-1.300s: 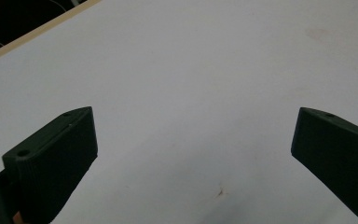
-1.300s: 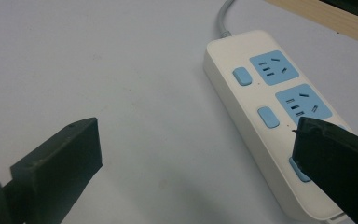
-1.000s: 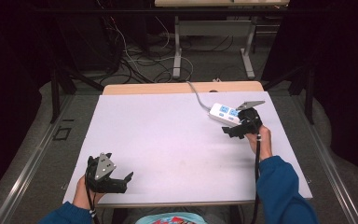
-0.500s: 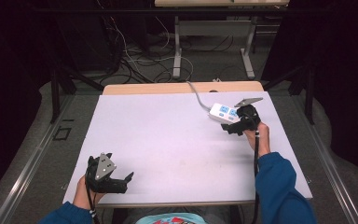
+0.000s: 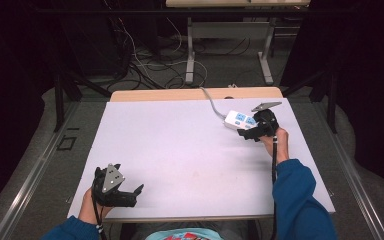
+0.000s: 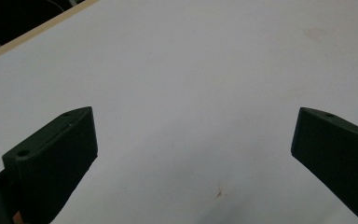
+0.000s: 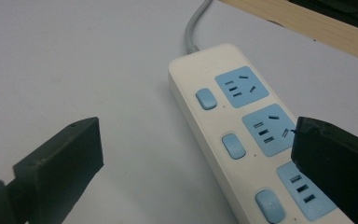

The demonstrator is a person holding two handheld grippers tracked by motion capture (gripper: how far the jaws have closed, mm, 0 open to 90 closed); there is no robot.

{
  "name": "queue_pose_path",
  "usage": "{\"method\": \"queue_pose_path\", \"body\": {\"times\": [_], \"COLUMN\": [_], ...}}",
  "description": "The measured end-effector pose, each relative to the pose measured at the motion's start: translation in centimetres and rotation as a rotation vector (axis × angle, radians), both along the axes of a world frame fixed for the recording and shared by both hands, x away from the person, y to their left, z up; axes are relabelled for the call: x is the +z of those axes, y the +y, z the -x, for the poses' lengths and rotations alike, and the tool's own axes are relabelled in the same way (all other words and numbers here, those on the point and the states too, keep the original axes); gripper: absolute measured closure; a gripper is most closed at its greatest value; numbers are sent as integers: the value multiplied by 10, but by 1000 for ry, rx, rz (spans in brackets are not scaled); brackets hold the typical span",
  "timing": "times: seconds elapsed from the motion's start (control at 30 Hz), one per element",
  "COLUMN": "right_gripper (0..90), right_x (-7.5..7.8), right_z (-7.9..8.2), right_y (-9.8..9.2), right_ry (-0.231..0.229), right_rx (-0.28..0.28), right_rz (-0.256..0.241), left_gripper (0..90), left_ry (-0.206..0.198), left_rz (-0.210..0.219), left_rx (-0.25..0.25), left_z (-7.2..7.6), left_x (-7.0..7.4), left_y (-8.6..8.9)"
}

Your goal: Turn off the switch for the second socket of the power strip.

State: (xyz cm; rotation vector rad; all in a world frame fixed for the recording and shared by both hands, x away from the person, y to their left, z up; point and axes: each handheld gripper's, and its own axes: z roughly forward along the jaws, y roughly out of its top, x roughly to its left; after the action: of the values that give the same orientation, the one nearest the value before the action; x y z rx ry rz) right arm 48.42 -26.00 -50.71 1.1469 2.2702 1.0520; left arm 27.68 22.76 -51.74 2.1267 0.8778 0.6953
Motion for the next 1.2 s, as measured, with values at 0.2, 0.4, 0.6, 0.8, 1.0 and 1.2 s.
{"method": "queue_pose_path", "body": {"times": [0.2, 0.4, 0.6, 0.8, 1.0, 1.2], "right_gripper": [40, 131, 261, 451, 635, 820], "right_x": [-4, -7, -9, -9, -12, -13], "right_z": [-9, -12, -13, -13, -15, -15], "right_y": [-5, -11, -14, -17, -16, -17], "right_ry": [11, 8, 4, 2, 11, 1], "right_rx": [-21, -43, -59, -81, -93, -124], "right_rz": [-26, -31, -29, -45, -39, -36], "left_gripper": [1, 1, 1, 1, 1, 1], "left_ry": [0, -6, -4, 1, -4, 2], "left_rz": [2, -9, -3, -6, -4, -8], "left_rx": [0, -2, -1, -3, 0, -2], "left_z": [0, 0, 0, 0, 0, 0], "left_x": [0, 0, 0, 0, -1, 0], "left_y": [0, 0, -1, -1, -1, -1]}}
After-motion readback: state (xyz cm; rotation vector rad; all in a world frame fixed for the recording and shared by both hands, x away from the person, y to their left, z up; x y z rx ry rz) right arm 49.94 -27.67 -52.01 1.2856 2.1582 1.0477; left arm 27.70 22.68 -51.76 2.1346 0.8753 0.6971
